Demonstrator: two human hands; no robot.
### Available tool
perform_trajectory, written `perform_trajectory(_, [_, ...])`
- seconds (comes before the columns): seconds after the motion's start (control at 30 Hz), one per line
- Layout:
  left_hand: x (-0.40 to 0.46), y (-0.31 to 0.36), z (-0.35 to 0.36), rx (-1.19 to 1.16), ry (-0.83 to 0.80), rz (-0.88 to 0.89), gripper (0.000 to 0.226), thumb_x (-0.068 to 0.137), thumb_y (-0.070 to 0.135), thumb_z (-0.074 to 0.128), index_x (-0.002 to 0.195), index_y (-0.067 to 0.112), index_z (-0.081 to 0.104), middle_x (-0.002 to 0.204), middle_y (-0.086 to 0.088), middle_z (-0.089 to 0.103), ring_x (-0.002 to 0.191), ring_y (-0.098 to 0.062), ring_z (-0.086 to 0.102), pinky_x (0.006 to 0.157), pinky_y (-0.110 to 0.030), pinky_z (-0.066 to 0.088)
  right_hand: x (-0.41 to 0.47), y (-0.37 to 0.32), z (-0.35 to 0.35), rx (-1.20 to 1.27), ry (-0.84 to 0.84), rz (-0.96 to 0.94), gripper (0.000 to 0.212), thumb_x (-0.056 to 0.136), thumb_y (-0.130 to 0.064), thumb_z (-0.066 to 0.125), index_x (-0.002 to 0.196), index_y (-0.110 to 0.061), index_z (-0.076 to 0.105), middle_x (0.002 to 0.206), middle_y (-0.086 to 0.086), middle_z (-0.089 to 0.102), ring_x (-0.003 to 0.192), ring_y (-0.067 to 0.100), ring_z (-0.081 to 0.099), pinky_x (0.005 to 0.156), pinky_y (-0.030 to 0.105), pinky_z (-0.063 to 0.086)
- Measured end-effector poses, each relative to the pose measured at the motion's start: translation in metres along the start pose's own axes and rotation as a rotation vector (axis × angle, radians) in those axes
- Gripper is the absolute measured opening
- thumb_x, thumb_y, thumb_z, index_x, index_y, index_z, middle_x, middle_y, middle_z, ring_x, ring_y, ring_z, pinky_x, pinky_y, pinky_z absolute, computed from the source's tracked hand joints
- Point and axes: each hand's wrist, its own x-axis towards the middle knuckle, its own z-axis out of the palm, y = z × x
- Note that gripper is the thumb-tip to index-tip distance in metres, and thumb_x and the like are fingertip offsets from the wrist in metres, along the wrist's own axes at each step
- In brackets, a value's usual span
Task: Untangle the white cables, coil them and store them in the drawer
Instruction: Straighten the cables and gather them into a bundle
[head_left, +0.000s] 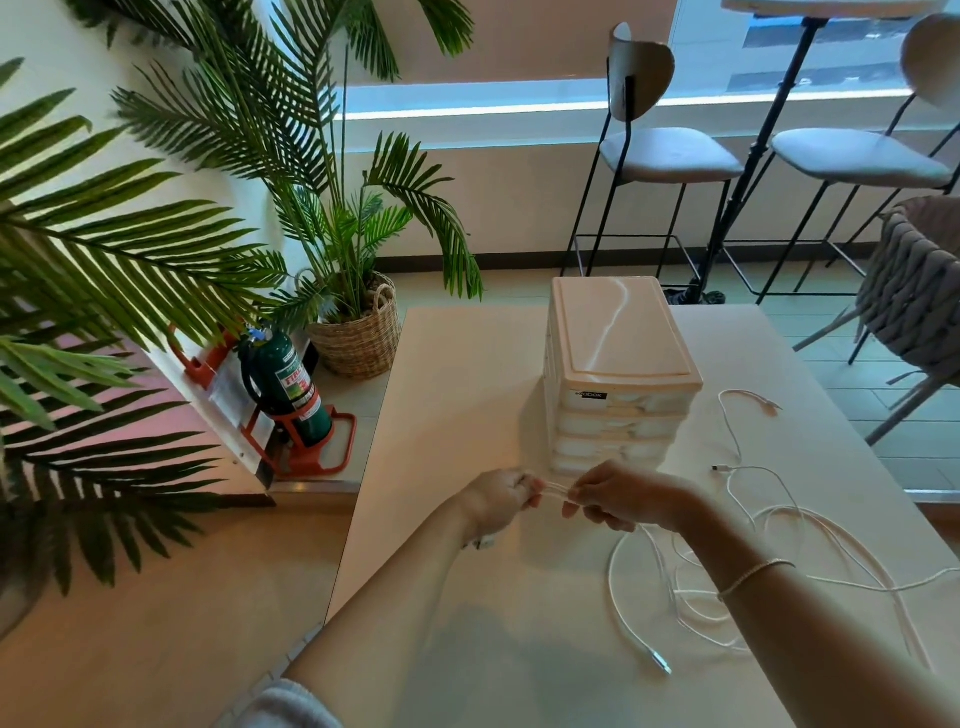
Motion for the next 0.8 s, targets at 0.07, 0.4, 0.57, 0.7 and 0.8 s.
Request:
perform_trajectory(0.07, [-0.002,0.0,0.002,-0.011,-0.073,0.0,0.032,0.1,0.027,0.038,0.069,0.025,0.047,0.065,0.007,0.042,0.056,-0.006,0.035,0.05,-0.015,0.029,0.0,-0.002,-0.003,-0.146,0.038,-0.003,0.03,0.095,-0.018,0.047,0.069,-0.019,0.062,0.053,-0.004,0.046,0.041,0.007,0.035,0.044,0.019,0.027])
perform_trajectory(0.4, [0.006,0.0,-0.021,-0.007,-0.082,-0.037,0.033,0.099,0.027,0.04,0.068,0.024,0.052,0.066,0.005,0.042,0.059,-0.011,0.034,0.061,-0.025,0.031,0.002,-0.007,0.004,-0.228,0.142,-0.16,0.035,0.093,-0.022,0.048,0.06,-0.029,0.057,0.057,-0.008,0.047,0.054,0.007,0.042,0.057,0.022,0.034])
perform_trajectory(0.57, [0.009,-0.001,-0.014,-0.02,-0.069,-0.047,0.033,0.098,0.027,0.041,0.069,0.025,0.055,0.067,0.004,0.042,0.058,-0.011,0.034,0.058,-0.026,0.03,-0.003,-0.001,-0.001,-0.295,0.067,-0.16,0.032,0.094,-0.026,0.049,0.064,-0.032,0.057,0.055,-0.009,0.046,0.052,0.003,0.04,0.051,0.013,0.03])
perform_trajectory(0.7, [0.0,0.003,-0.004,-0.071,-0.276,-0.069,0.031,0.094,0.039,0.045,0.069,0.024,0.054,0.065,0.004,0.038,0.053,-0.009,0.032,0.05,-0.026,0.033,0.006,0.012,-0.006,-0.182,0.223,-0.168,0.028,0.092,-0.019,0.052,0.064,-0.019,0.058,0.058,-0.006,0.047,0.058,0.01,0.042,0.057,0.023,0.032])
perform_trajectory(0.8, [-0.004,0.005,0.005,-0.036,-0.338,-0.066,0.033,0.094,0.041,0.045,0.068,0.023,0.052,0.063,0.004,0.036,0.053,-0.01,0.031,0.043,-0.022,0.037,0.014,0.019,0.002,-0.199,0.311,-0.141,0.029,0.094,-0.022,0.05,0.067,-0.018,0.06,0.064,-0.001,0.051,0.063,0.012,0.043,0.059,0.026,0.032])
